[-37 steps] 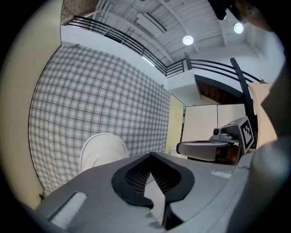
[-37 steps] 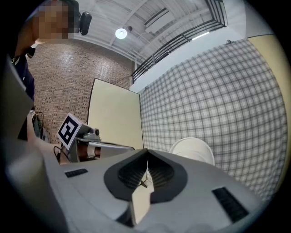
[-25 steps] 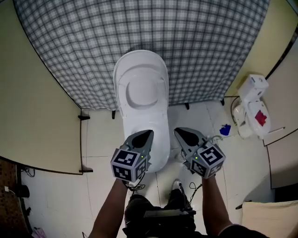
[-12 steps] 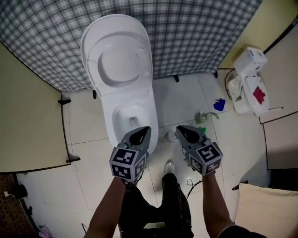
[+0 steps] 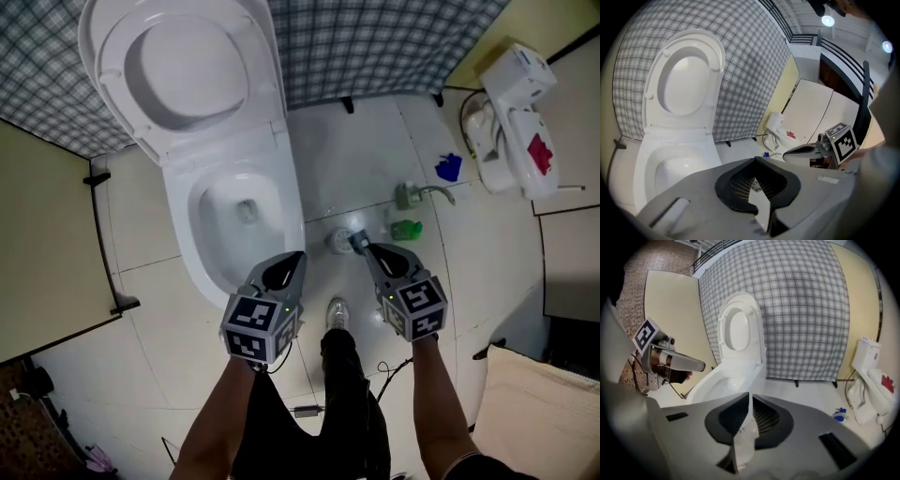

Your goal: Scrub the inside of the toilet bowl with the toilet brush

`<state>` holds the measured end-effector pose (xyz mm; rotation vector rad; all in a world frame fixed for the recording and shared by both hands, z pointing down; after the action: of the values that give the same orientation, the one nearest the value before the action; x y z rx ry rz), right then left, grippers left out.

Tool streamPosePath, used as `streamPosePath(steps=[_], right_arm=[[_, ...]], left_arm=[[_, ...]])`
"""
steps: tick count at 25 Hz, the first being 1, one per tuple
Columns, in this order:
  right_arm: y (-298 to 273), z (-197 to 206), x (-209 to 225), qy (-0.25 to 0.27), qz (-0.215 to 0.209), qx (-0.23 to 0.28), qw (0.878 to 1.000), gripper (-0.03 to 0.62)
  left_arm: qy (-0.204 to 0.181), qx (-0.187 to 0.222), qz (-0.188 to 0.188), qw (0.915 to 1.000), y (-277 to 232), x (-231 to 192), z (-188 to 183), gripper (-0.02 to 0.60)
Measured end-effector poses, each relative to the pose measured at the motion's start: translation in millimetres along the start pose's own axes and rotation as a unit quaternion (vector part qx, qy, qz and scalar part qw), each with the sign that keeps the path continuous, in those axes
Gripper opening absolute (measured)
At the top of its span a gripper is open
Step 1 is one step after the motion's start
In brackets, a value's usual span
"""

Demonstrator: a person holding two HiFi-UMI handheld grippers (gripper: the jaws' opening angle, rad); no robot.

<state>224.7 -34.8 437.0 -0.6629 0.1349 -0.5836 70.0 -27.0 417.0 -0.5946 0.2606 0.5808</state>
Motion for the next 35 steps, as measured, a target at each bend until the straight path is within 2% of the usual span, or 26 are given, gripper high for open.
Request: streamPosePath(steps=[6, 8, 13, 14, 20, 24, 29, 35], right_arm=[[-37, 70, 35, -0.013, 0.023, -0.034, 0.999, 0.078], [-54, 95, 46, -0.012, 0.023, -0.051, 0.998, 0.184], [-97, 142, 61, -0.005, 0.024, -0.098, 0.995, 0.194], [-104, 150, 63, -0.006, 0.025, -0.109, 0.994, 0.247], [-138, 187, 76, -0.008, 0.046, -0.162, 0.986, 0.253], [-155, 204, 80, -0.022, 0.047, -0.175, 0.983, 0.253], [-163, 212, 79, -0.018, 0.055, -0.177, 0.983, 0.216], [-146, 198, 83, -0.007, 0.069, -0.175, 0.982, 0.198]], left_arm=[[0.022, -0.023, -0.001, 0.9995, -31, -7, 48, 0.008], [0.026, -0.027, -0.001, 0.9993, -41, -9, 60, 0.008], [0.027, -0.036, 0.000, 0.9990, -62, -18, 90, 0.008], [0.028, -0.038, -0.001, 0.9989, -64, -18, 94, 0.008], [0.043, -0.041, -0.001, 0.9983, -67, -17, 103, 0.008], [0.041, -0.042, -0.002, 0.9983, -67, -19, 103, 0.008], [0.041, -0.042, -0.005, 0.9983, -65, -28, 102, 0.008], [0.042, -0.043, -0.012, 0.9981, -58, -34, 101, 0.008]])
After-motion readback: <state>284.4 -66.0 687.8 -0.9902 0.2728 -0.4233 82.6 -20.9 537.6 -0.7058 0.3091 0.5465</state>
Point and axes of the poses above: the fingertips, and each gripper's own axes: y backward along the fingers, x to its right, z out of its underside, the point moved 2 cm from there along y, backward along the fingers, and after that the axes turned 4 degrees about x, right-handed, at the moved point
